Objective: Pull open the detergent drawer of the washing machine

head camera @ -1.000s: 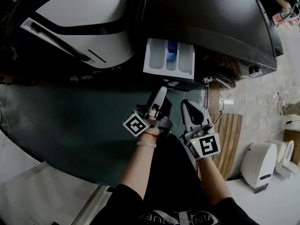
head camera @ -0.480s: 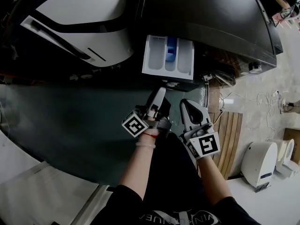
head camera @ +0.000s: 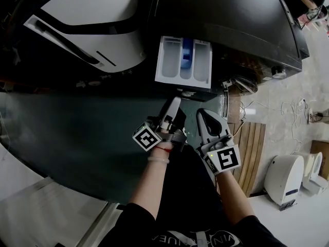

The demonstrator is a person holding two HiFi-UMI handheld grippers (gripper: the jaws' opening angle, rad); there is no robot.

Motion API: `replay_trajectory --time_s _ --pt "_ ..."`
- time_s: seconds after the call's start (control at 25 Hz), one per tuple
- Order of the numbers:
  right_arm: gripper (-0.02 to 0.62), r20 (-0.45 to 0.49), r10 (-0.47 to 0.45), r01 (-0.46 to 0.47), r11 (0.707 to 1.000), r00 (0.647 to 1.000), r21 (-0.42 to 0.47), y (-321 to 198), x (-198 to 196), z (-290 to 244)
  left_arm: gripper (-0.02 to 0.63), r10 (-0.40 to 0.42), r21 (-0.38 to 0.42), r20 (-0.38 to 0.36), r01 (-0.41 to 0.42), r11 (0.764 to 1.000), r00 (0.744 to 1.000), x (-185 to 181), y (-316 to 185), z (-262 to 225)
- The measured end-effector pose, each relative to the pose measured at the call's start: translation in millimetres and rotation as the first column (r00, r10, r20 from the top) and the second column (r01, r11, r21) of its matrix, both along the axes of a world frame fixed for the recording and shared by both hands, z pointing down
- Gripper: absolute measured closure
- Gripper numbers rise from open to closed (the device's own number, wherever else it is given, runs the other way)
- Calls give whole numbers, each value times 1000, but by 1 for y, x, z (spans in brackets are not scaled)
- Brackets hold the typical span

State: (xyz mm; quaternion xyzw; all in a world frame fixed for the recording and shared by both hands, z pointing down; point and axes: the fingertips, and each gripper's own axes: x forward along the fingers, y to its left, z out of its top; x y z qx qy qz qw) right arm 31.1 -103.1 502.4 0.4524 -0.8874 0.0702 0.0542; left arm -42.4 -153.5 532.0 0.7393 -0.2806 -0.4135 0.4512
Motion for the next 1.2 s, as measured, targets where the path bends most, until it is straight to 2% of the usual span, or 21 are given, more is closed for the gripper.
replay_trajectory --time_s 0.2,0.28,0.32,0.6,0.72,0.8,0.92,1.08,1.2 --pt "584 7 4 -4 1000 1000 -11 2 0 -1 529 -8 -20 24 9 1000 1000 -2 3 5" --pt "584 34 12 -12 1000 999 -9 1 -1 -5 587 -23 -26 49 25 999 999 -4 8 10" --pt "583 41 10 -10 1000 999 -7 2 -2 -6 595 -28 -27 62 30 999 998 -5 12 13" --pt "583 2 -11 11 1000 1000 -1 3 0 -2 595 -19 -101 115 31 994 993 -15 43 38" --pt "583 -1 -17 17 1000 1000 6 2 0 -7 597 -10 -104 196 31 994 981 -19 50 36" --pt "584 13 -17 16 1000 1000 9 1 -2 -15 597 -10 -86 285 36 996 959 -24 53 29" --pt "583 28 -19 18 1000 999 14 0 -3 -28 597 -31 -49 409 55 997 912 -32 53 13" --pt "583 -9 -36 36 998 999 44 1 1 -41 597 -52 10 562 56 998 825 -38 50 -13" --pt "584 -13 -38 39 998 999 51 0 2 -56 597 -73 55 641 50 997 764 -40 48 -32"
